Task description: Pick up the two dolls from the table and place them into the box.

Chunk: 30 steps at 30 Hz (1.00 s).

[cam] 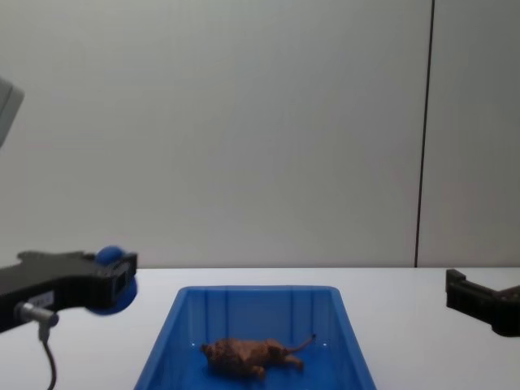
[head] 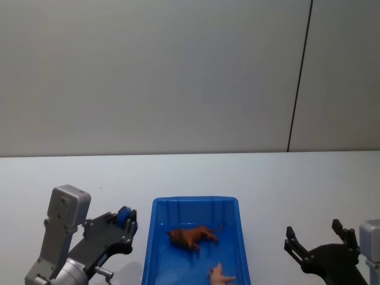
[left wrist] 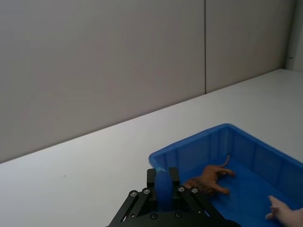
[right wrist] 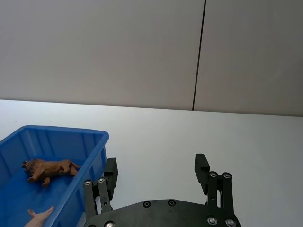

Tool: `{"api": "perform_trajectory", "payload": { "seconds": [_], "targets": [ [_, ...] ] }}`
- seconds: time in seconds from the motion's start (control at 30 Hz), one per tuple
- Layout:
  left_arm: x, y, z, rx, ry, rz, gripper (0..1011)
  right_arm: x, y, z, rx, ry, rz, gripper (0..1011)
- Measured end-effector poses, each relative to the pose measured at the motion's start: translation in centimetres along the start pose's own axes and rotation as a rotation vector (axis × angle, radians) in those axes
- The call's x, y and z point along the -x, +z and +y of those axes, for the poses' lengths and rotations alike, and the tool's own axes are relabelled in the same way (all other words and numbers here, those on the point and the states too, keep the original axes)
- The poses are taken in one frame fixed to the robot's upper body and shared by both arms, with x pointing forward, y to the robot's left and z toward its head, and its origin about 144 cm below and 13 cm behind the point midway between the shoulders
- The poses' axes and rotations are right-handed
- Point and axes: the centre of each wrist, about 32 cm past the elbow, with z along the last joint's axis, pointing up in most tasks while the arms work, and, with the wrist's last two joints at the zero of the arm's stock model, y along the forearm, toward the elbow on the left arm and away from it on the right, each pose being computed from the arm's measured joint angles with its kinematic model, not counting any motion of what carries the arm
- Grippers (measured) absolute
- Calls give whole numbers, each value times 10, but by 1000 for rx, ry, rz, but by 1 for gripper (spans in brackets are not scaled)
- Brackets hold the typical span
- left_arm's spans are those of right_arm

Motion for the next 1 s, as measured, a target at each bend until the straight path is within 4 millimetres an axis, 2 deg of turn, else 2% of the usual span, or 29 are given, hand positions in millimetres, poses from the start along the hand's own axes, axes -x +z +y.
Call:
{"api": "perform_trajectory", "payload": {
  "seconds": [0.5, 0.63, 0.67, 0.73, 0.9, 0.93, 1.0],
  "targets": [
    [-1, 14, -15, 103, -205, -17, 126, 0, 0, 0, 0, 0, 0, 1001],
    [-1, 16, -18, 117, -251, -14, 200, 0, 0, 0, 0, 0, 0, 1001],
    [-1, 16, -21, 123, -273, -12, 254, 0, 0, 0, 0, 0, 0, 1001],
    [-1, 17, -24, 132, -310, -9, 289, 0, 0, 0, 0, 0, 0, 1001],
    [0, 18, -33, 148, -393, 1, 485, 0, 0, 0, 0, 0, 0, 1001],
    [0, 18, -35, 151, -408, 2, 485, 0, 0, 0, 0, 0, 0, 1001],
    [1, 18, -38, 156, -432, 5, 566, 0, 0, 0, 0, 0, 0, 1001]
  ]
}}
